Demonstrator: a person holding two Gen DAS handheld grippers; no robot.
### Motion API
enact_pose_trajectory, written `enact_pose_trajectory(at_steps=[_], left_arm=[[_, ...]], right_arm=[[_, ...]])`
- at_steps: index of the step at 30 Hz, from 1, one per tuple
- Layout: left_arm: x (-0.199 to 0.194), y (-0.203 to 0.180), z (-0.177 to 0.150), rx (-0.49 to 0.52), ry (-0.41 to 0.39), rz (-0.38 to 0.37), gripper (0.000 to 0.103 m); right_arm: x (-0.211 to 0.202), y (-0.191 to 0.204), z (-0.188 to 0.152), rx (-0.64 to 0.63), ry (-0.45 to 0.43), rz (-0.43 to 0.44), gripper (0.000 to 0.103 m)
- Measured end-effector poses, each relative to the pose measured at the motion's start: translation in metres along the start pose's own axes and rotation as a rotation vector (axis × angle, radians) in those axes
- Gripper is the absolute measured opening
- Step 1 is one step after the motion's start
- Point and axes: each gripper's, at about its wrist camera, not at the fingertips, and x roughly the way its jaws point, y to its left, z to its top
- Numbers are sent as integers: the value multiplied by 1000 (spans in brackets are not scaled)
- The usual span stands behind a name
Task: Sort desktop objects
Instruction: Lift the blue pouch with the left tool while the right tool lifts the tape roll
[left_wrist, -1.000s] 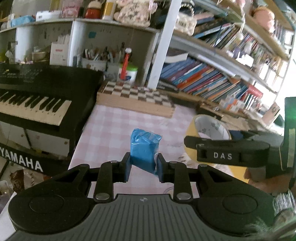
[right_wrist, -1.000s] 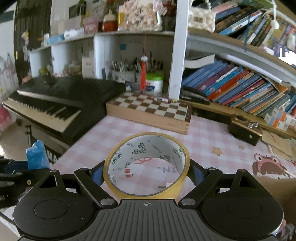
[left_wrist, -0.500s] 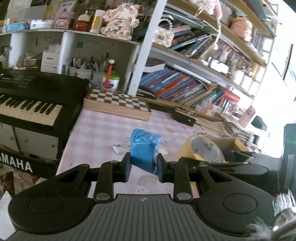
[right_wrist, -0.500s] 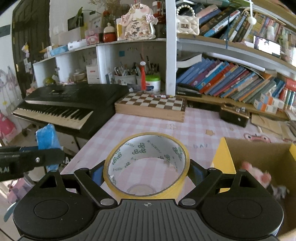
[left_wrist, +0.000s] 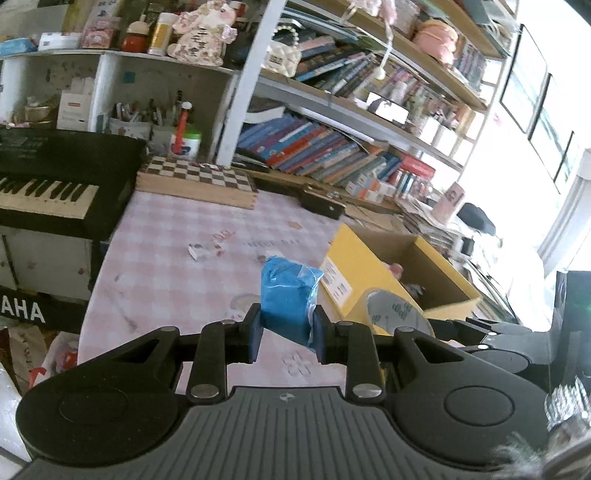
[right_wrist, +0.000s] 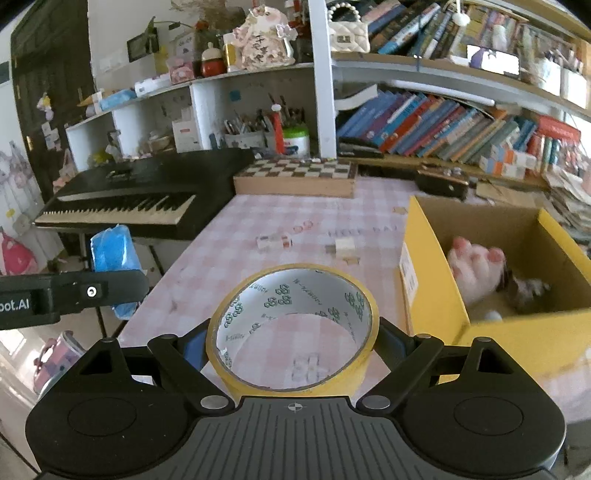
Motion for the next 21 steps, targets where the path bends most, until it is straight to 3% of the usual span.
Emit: enact_pose_trajectory(at_steps=[21], left_arm=[[-8,-47,-36,94,101,-206,25]], right_arm=[[-70,-16,-63,142,32,-181,90]])
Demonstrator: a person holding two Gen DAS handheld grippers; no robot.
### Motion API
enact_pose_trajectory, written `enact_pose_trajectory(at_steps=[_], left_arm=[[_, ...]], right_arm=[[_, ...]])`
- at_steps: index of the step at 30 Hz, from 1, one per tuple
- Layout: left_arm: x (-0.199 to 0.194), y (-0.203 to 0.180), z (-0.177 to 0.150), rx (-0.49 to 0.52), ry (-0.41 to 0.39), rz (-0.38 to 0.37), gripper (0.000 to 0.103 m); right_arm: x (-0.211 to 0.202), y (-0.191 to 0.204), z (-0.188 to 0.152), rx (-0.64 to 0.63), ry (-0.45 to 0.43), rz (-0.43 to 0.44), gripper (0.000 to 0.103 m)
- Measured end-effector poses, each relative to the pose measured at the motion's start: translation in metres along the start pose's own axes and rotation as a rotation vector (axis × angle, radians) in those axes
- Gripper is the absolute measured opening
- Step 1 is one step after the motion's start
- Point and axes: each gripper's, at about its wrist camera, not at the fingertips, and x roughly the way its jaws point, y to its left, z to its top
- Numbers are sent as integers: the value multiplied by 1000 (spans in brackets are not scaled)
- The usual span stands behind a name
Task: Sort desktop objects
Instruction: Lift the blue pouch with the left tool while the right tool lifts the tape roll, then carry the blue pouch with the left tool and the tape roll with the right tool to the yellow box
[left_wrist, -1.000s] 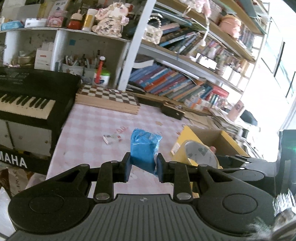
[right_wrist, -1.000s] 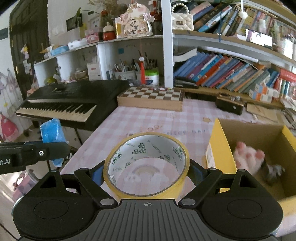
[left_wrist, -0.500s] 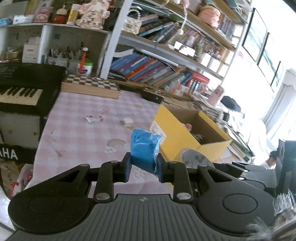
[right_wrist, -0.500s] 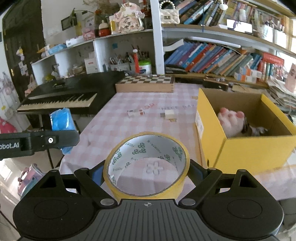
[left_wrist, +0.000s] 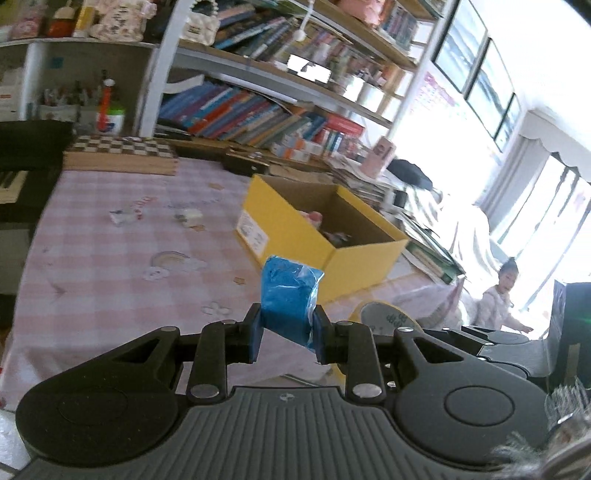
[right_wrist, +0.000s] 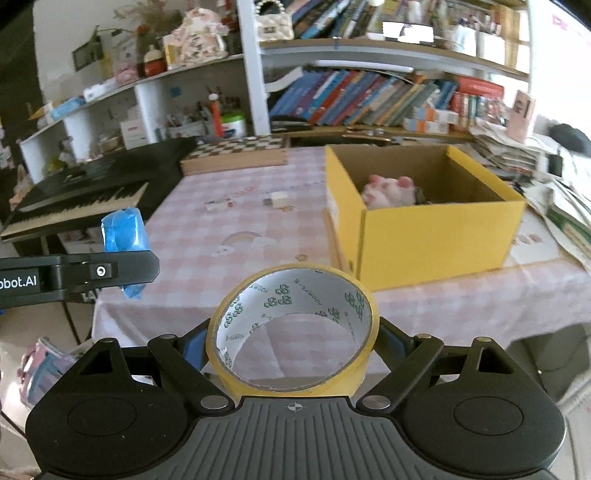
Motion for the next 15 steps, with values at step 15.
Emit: enact_pose_trajectory(at_steps=[15], left_arm=[[35,-32,-1,64,77,-133,25]], right_arm=[[-16,-37,-18,104,24,-125,90]])
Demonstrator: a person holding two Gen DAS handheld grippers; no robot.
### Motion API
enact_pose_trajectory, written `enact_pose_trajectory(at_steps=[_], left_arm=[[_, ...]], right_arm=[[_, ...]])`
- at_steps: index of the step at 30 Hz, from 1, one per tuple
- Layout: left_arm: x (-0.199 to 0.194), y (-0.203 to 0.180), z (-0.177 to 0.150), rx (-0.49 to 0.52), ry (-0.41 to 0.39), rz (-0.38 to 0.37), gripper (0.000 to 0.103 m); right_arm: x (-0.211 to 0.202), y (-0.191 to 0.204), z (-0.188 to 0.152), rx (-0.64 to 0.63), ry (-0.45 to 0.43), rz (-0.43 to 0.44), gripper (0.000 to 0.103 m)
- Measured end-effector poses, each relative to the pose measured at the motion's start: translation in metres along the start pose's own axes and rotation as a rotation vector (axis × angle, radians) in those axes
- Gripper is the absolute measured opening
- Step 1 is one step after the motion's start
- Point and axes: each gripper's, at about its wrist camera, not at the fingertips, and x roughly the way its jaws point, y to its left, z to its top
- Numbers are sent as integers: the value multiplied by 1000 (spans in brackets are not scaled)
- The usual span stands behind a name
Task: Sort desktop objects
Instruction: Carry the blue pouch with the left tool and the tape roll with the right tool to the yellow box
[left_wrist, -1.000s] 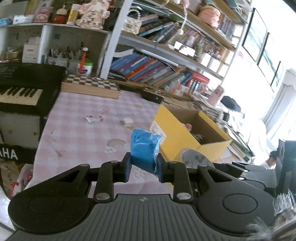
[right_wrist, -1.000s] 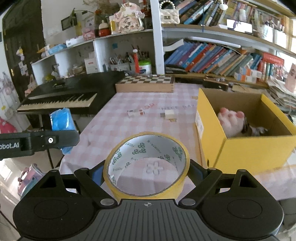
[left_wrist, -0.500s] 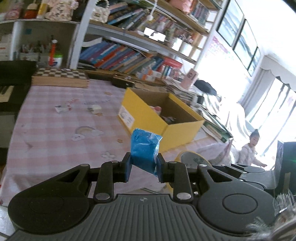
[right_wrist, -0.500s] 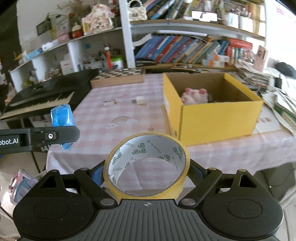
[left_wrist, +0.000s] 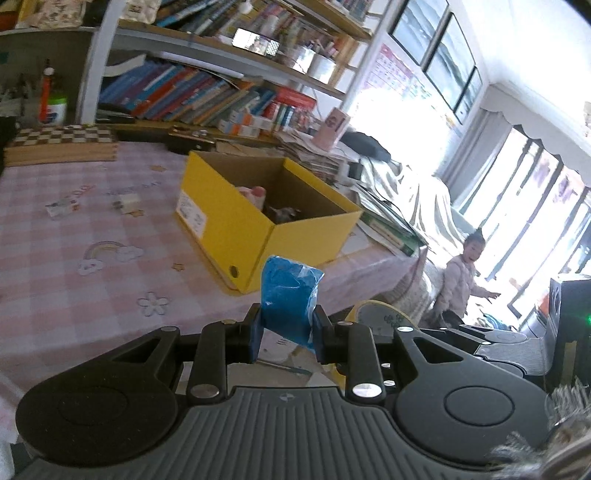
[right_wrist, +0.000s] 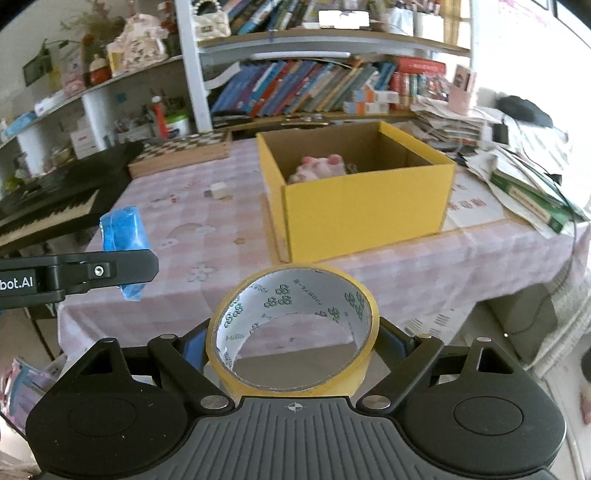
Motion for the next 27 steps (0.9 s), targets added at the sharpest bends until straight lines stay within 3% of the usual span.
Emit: enact_pose_trajectory(at_steps=[14,27], left_arm=[[39,-26,11,28,35,-43,25],[89,-61,34,40,37,-63,24]], right_arm=[[5,-40,6,45,15,-45,90],[19,-96,32,62,8,-64,90]])
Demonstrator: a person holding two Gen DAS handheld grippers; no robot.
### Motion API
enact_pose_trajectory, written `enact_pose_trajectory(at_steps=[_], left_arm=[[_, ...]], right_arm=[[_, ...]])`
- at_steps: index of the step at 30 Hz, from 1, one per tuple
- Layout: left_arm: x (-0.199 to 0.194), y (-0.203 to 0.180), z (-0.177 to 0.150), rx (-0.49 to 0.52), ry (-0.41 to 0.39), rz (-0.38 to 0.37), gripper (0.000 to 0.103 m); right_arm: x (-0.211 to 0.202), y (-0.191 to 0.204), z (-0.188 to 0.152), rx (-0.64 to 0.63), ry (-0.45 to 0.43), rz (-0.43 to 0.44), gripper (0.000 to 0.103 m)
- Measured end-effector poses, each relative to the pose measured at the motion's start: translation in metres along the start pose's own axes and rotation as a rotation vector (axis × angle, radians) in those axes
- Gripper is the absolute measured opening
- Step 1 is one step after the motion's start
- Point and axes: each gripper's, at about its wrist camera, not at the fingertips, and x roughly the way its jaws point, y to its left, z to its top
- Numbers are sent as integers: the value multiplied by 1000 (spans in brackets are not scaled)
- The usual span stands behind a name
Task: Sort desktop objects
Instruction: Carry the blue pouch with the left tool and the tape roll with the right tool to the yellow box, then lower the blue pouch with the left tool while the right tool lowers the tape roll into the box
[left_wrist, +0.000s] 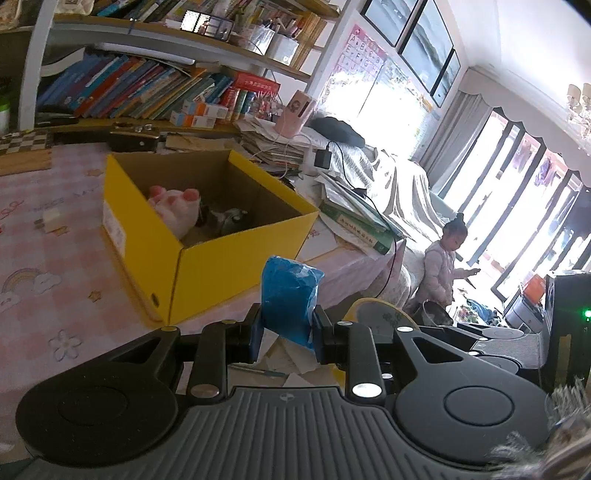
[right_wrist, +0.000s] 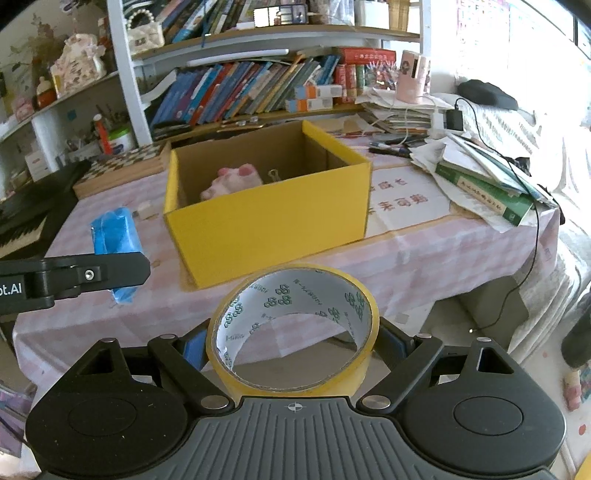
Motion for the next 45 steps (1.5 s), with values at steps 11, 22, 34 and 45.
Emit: enact_pose_trajectory(at_steps=[11,22,34,45], left_arm=[[42,-16,38,8,-50,41,24],[79,-8,82,61,-112,208,24],[142,16,86,159,-7,361,24],[178,27,79,143,70,387,24]], right_arm=[[25,-43,43,-19,-54,39,90],[53,-54,105,-89,-176,139,90],[102,-49,148,-174,-200,200,90],[142,-33,165,-260,-155,268,90]])
